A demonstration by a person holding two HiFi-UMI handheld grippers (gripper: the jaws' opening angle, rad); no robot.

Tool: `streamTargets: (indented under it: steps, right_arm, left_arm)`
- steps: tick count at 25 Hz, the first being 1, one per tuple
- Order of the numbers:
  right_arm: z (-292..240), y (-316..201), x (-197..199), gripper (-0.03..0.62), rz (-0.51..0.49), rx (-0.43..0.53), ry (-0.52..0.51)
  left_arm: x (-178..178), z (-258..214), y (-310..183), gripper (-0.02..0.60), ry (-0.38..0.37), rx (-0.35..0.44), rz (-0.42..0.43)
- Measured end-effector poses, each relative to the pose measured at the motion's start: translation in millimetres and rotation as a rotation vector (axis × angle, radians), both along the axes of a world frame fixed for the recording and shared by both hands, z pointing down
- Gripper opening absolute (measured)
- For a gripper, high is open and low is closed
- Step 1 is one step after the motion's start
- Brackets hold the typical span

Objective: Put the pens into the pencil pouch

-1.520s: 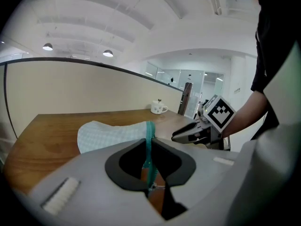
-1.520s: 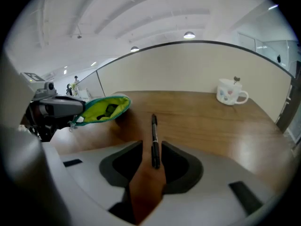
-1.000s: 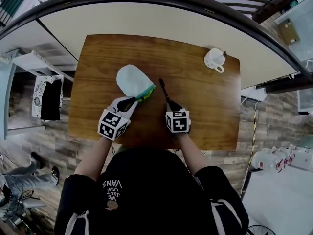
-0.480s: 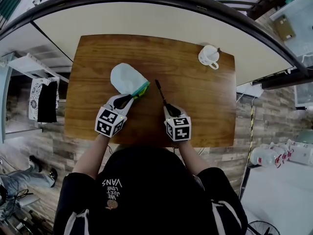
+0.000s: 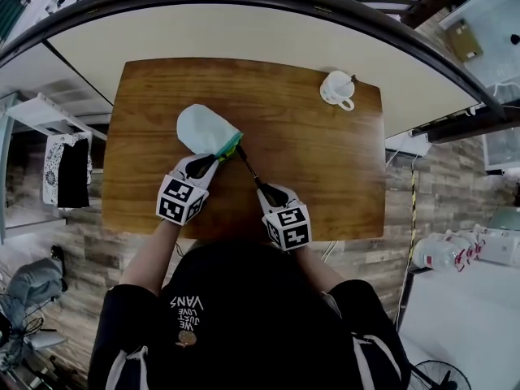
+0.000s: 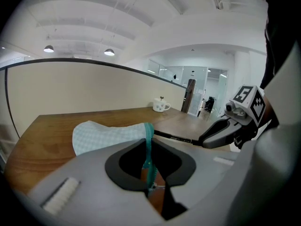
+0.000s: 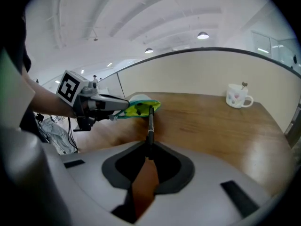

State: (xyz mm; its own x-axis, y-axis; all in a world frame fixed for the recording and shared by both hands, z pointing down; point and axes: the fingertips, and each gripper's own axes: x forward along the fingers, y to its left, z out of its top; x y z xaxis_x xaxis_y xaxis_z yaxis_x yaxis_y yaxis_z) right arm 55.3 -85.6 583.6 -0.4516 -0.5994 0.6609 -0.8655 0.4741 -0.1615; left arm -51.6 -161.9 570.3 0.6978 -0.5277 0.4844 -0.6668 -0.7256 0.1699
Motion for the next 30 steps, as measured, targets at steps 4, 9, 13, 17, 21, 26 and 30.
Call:
streamTargets:
  steps: [4, 9, 13, 17, 21, 26, 30]
  right_arm:
    - [1.7, 1.6, -9.1, 0.066, -0.030, -0.011, 0.008]
    - [2.1, -13.7, -18.5, 0.064, -0.056, -0.008, 0.021]
    - [1.6, -27.5, -25.2, 0.066, -0.075, 0.005, 0.034]
    - [0.8, -43.4, -34.2, 0.066, -0.093, 0.010, 0.042]
    - [1.2, -59.2, -44.3, 0.066, -0.089, 0.017, 0.045]
    - [0.7, -77.4, -54.6, 0.066, -0.063, 0.037, 0.027]
    - [8.4, -85.5, -57.3, 0.066, -0.056, 0.038, 0.028]
  left_arm:
    - [3.9, -1.9, 5.1, 0.044, 0.005, 0.003, 0.022]
    - [11.5, -2.5, 14.7, 0.044, 0.016, 0.004, 0.058]
    - [14.2, 0.5, 27.1, 0.044, 0.020, 0.000, 0.092]
    - [16.2, 4.2, 36.9, 0.044, 0.027, -0.010, 0.127]
    - [16.3, -0.4, 40.0, 0.044, 0.060, -0.006, 0.142]
    - [13.7, -4.1, 38.9, 0.044, 0.092, -0.010, 0.154]
    - [12.3, -3.4, 34.0, 0.044, 0.107, -0.026, 0.144]
